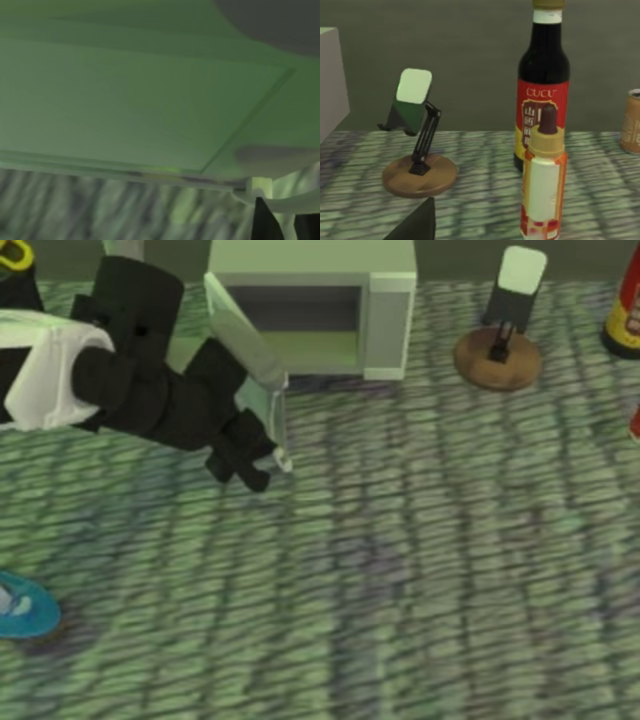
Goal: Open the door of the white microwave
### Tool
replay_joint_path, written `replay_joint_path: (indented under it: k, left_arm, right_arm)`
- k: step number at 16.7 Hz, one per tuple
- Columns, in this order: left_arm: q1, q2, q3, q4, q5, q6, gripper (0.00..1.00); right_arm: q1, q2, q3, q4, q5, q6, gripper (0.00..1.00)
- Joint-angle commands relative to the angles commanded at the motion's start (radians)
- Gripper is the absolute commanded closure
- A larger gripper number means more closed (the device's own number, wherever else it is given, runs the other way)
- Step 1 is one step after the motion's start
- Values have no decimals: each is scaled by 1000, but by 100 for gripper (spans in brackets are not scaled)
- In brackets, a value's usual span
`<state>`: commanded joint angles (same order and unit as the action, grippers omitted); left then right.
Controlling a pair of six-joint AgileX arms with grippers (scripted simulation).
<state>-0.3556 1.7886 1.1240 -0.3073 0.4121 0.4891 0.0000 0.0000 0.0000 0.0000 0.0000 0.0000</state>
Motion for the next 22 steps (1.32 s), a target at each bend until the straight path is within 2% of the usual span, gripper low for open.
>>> replay_joint_path:
  k: [12,22]
  left_arm:
    - [0,0,0,0,0,0,100]
    - [34,1,7,-43,51,86,100]
  right_arm:
    - [0,0,0,0,0,0,0]
    - [0,0,0,0,0,0,0]
